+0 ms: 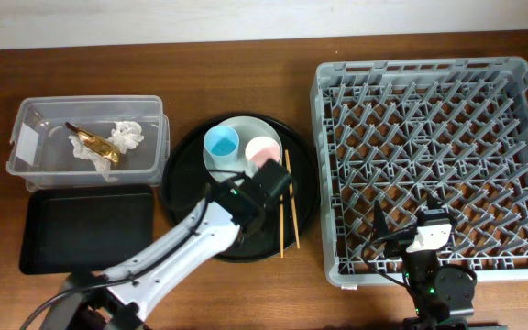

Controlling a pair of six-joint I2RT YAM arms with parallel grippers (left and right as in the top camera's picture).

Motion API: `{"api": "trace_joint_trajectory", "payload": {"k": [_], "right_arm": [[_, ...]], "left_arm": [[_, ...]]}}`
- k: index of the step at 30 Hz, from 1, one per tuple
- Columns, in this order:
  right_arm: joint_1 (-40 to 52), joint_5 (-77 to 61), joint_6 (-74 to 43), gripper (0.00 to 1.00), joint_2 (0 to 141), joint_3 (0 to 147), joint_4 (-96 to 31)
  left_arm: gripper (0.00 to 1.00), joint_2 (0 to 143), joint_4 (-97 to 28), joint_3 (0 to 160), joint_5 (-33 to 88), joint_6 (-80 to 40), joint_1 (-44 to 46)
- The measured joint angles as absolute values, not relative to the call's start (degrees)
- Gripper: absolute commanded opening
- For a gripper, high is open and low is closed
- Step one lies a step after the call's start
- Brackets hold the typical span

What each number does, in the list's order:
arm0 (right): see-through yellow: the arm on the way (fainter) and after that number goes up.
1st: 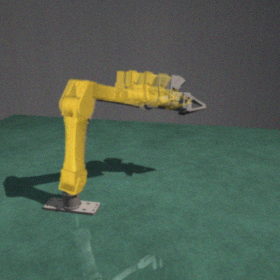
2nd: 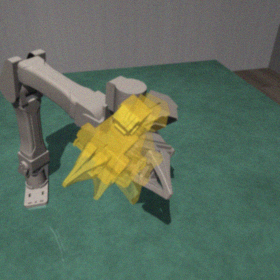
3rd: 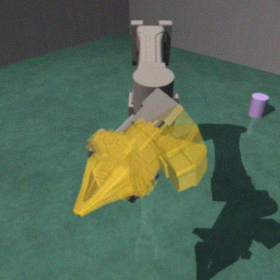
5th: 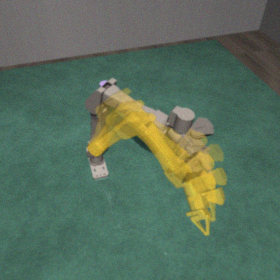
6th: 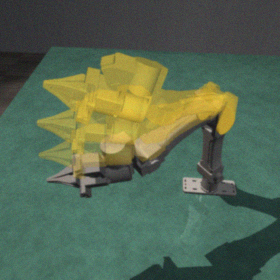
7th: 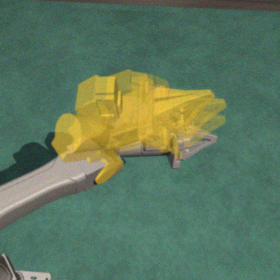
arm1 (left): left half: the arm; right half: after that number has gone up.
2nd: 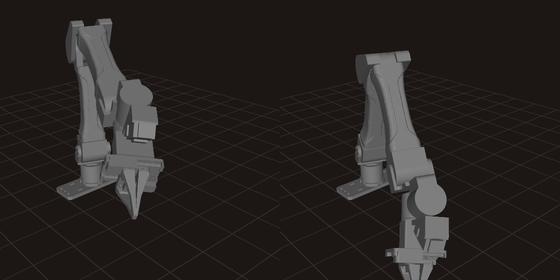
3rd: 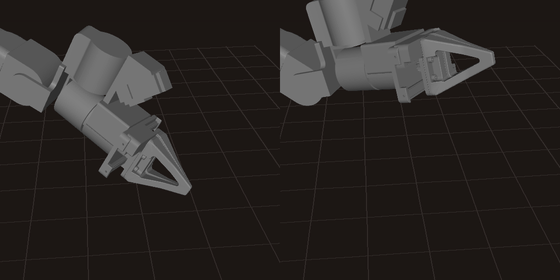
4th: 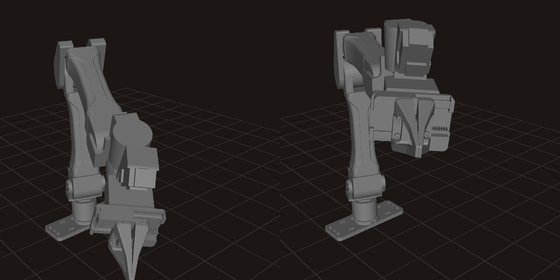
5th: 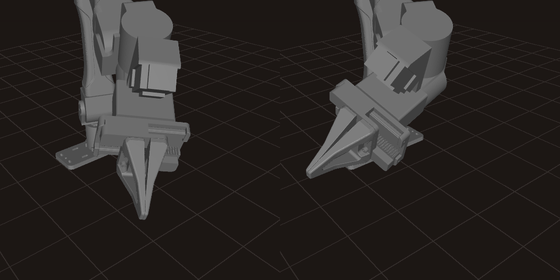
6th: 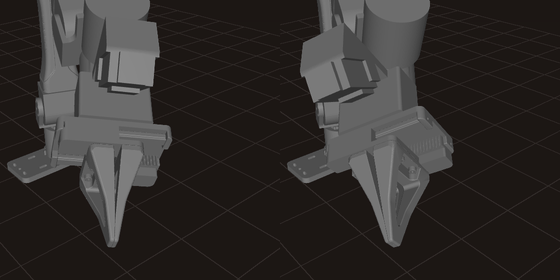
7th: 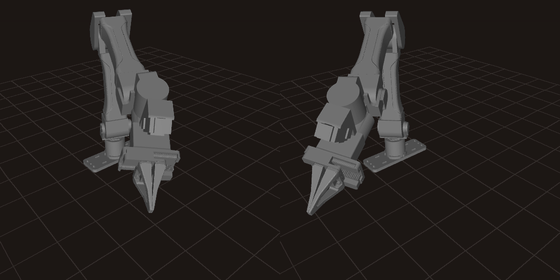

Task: Sort waste into correct bins and load items into the dishwasher rack
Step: 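Grasp the yellow bowl rim with the left gripper, then move yellow bowl over black tray and tip scraps out with left gripper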

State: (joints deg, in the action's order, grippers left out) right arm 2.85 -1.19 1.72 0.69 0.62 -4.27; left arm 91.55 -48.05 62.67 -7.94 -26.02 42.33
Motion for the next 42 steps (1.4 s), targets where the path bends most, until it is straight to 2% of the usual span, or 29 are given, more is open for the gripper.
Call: {"api": "trace_joint_trajectory", "payload": {"k": [3,7,13,21,30,42], "right_arm": [[2.85,-1.19,1.72,0.98,0.67,0.62,-4.27],[2.85,-1.19,1.74,0.98,0.64,0.62,-4.27],[2.85,-1.17,1.69,0.99,0.64,0.62,-4.27],[2.85,-1.17,1.72,0.98,0.64,0.62,-4.27],[2.85,-1.19,1.72,0.98,0.64,0.62,-4.27],[2.85,-1.19,1.72,0.98,0.64,0.62,-4.27]], "left_arm": [[0.00,91.55,-55.05,68.69,-7.46,-26.00,38.15],[0.00,91.39,-63.68,73.10,-7.35,-26.00,26.44],[0.00,86.21,-65.28,73.10,-1.19,-23.14,9.10],[0.00,85.69,-61.04,69.84,12.69,-16.69,-9.58],[0.00,85.69,-57.06,65.71,21.89,-11.53,-19.64],[0.00,85.60,-46.81,58.11,48.56,-5.96,-41.91]]}}
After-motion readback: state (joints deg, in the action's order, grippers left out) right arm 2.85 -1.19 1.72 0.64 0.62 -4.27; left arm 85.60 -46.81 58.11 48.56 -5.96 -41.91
